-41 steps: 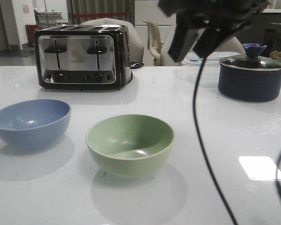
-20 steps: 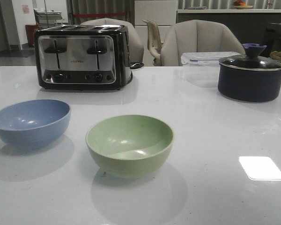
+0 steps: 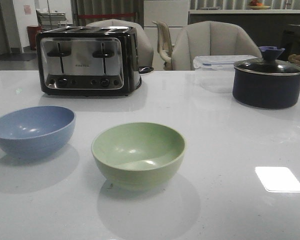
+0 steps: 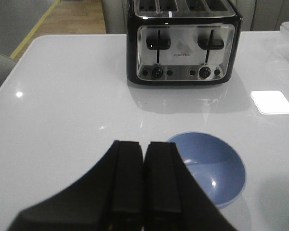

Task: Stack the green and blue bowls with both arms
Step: 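Open the right gripper and raise it away from the green bowl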

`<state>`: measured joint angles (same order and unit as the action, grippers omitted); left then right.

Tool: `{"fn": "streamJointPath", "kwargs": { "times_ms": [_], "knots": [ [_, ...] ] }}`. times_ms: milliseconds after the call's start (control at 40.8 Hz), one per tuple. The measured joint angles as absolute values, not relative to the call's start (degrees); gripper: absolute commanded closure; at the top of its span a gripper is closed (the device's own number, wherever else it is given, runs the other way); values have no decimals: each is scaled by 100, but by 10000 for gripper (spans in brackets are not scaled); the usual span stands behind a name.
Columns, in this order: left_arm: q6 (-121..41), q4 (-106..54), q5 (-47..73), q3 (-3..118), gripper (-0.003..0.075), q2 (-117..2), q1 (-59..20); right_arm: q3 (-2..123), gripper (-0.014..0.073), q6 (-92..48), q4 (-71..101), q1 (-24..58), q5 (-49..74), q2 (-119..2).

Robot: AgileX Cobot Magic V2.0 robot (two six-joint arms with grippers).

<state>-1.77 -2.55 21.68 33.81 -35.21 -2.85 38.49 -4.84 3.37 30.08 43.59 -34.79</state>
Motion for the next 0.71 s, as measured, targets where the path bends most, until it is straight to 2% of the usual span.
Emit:
{"fn": "streamJointPath", "kwargs": {
  "times_ms": [74, 172, 270, 540, 711],
  "knots": [
    [-177, -207, 2142, 3449, 456, -3652, -285, 3849, 174, -484, 346, 3008, 4359, -3479],
    [-177, -169, 2208, 3687, 253, -4003, -285, 3849, 174, -484, 346, 3008, 4363, -3479],
    [-177, -169, 2381, 3990, 148, -4482, -285, 3849, 174, -484, 346, 3008, 4363, -3479],
    [-177, -180, 3518, 5261, 146, -6404, -285, 3849, 174, -484, 346, 3008, 4383, -3479],
    [-177, -344, 3765, 5918, 147, -7675, -285, 3849, 174, -495, 346, 3008, 4394, -3479]
  ]
}}
